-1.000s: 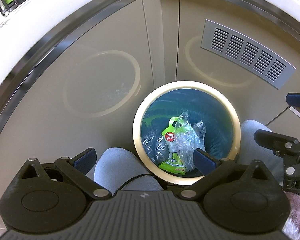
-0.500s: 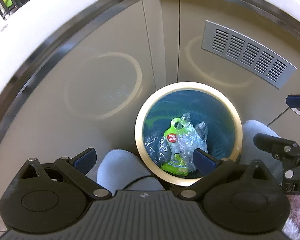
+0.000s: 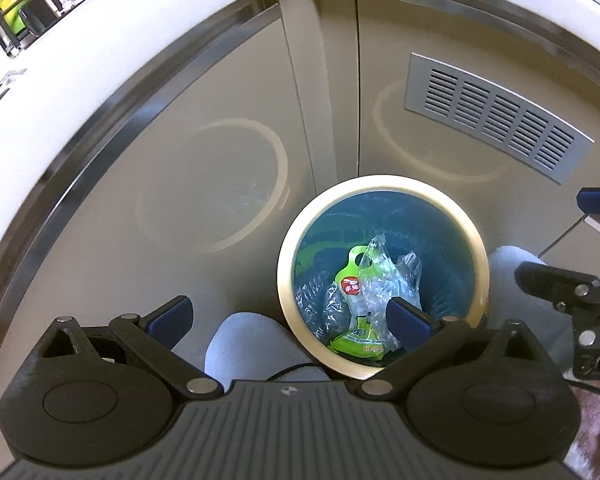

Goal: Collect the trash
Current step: 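Raise both tools up to the grey mat on the counter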

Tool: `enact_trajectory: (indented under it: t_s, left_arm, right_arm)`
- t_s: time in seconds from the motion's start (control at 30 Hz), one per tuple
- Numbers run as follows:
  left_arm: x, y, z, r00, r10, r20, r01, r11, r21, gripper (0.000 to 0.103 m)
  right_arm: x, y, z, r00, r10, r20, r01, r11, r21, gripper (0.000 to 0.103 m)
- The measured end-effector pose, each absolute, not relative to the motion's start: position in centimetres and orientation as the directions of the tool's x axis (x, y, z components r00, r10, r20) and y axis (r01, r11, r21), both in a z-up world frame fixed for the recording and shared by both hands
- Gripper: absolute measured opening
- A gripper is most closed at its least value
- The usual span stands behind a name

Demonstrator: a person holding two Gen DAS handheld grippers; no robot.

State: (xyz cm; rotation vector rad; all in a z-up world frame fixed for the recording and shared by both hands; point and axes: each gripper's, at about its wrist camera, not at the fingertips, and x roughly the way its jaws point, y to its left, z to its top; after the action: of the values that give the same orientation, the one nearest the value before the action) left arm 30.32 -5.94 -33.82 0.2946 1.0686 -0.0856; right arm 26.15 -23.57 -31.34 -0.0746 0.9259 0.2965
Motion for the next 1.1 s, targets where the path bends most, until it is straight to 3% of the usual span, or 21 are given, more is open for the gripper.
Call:
enact_trajectory:
  t_s: [0.47,1.1]
  left_arm:
    - [30.6,-6.5,-29.6,0.581,0.067,-0.811,0.226,0.944,0.24,0.103]
    - [32.2,-7.2,-23.6,0.693,0.04,-0.72,0.196,0.95,0.242,0.103]
  right_arm:
    - [25.7,-27.0,-27.6,0.649,0.254,-0.717,-0.228,0.964,0.135,0.093]
    - [25.7,-31.2,-20.8,0.819,0.273,-0.505,-0.193,0.959,0.206,0.101]
